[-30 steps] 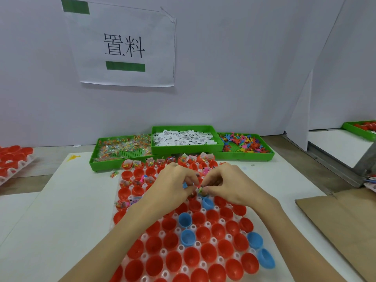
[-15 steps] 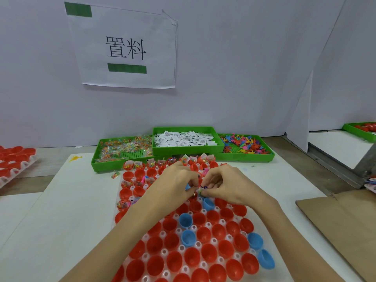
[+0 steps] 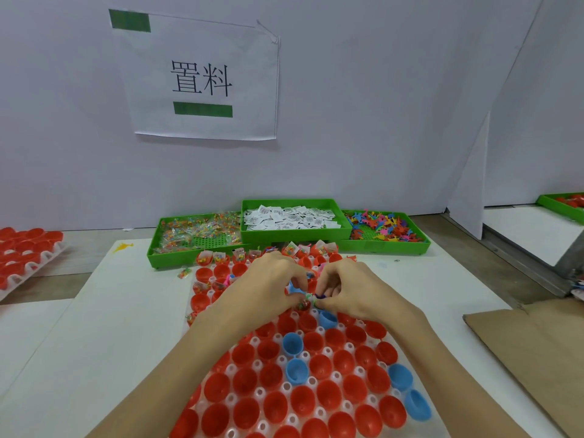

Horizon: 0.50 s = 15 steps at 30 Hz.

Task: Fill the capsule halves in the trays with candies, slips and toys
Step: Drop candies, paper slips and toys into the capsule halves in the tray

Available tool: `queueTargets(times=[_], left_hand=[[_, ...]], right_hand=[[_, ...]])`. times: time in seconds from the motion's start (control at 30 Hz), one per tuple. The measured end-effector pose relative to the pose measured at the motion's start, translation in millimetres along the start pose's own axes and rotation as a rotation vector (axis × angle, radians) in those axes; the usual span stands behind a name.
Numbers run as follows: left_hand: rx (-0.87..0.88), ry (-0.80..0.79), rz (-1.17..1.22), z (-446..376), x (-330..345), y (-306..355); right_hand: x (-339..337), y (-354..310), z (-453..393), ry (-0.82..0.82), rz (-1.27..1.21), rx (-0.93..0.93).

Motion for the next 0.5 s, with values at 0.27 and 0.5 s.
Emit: queueTargets(times=[0.27, 0.5], left_hand=[[-0.049, 0.063, 0.104, 0.5, -27.8, -7.5], [-0.249, 0.341, 0.152, 19.1, -83.9, -67.6]], right_hand=[[-17.7, 5.3, 10.0, 0.098, -0.066, -0.042], [-24.2, 10.8, 14.5, 0.098, -0.112, -0.034]])
Point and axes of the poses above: each hand's wrist, its own z-axis away from the middle knuckle, its own x-axis out of the palm, y = z × x, the point moved 5 cm from there along -z, towards the middle knuckle, and after that the axes turned 15 degrees about z, right-handed, at the moved point
